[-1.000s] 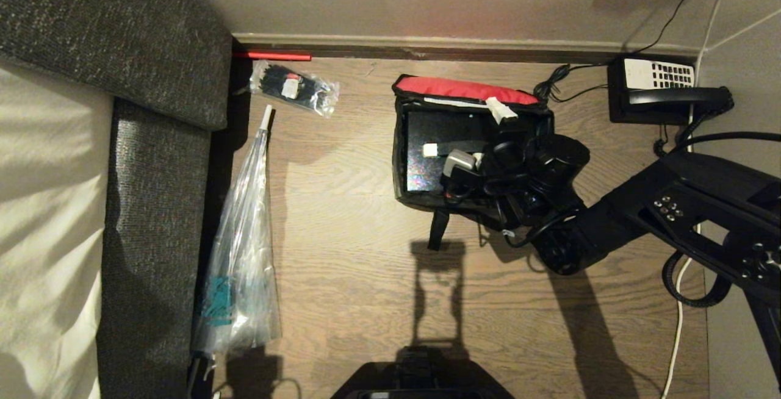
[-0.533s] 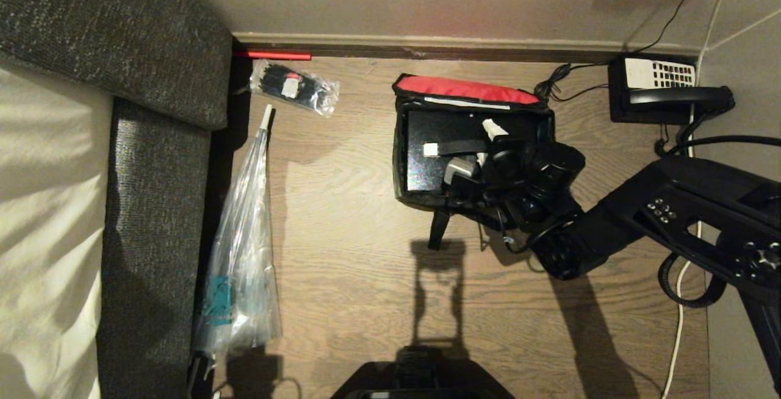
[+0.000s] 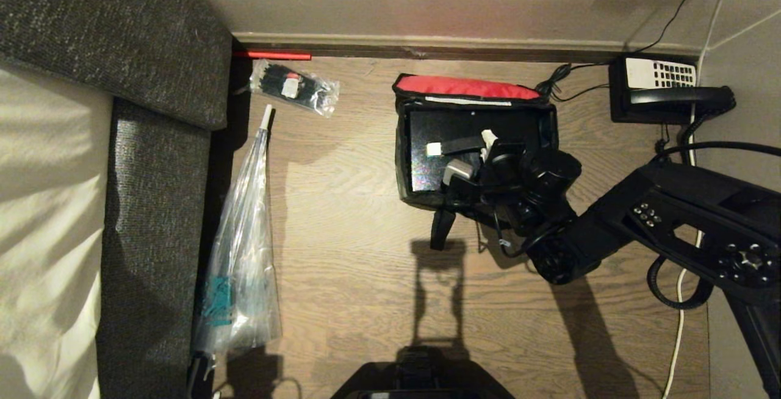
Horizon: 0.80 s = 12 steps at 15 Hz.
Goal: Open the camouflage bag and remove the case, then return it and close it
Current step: Lift the black box
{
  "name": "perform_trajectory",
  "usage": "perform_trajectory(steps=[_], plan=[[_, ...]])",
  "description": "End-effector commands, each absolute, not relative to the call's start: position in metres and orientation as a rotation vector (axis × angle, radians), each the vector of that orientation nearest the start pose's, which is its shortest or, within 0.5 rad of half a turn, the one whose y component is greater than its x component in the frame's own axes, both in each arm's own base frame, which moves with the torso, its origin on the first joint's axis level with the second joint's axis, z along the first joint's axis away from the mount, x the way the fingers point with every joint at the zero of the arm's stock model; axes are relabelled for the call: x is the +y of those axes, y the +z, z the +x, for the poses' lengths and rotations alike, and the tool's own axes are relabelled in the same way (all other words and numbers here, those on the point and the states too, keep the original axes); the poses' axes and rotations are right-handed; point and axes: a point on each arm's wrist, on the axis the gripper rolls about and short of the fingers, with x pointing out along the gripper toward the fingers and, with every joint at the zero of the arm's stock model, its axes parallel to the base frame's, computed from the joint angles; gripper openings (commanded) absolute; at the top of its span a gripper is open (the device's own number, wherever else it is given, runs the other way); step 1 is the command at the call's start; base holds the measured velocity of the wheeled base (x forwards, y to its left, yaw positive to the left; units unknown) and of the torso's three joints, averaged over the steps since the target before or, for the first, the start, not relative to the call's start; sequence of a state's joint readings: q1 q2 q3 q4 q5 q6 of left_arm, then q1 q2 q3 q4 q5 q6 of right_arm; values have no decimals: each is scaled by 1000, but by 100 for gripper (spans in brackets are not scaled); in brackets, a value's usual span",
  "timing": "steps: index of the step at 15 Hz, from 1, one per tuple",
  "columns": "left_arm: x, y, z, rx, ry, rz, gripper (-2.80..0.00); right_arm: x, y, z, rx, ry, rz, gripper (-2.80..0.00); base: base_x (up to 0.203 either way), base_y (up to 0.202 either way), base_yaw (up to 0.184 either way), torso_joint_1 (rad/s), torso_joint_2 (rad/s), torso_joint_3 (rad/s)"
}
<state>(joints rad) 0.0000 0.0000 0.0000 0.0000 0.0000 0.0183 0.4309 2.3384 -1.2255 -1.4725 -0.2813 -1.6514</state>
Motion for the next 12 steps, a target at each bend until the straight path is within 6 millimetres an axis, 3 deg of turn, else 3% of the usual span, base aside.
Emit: perform_trajectory(steps=[1,7,12], plan=[[0,75,-23,2,0,18,-280,181,128,408,-386,-178,-1506,-280,0,0,0,0,0,0],[0,75,-23,0,0,18,-280,177,166,392,-441,-235,-1476,-280,0,0,0,0,0,0],[0,75,-23,0,0,17,-280,181,189,363,-474,-220,-1478,-280,0,0,0,0,0,0]])
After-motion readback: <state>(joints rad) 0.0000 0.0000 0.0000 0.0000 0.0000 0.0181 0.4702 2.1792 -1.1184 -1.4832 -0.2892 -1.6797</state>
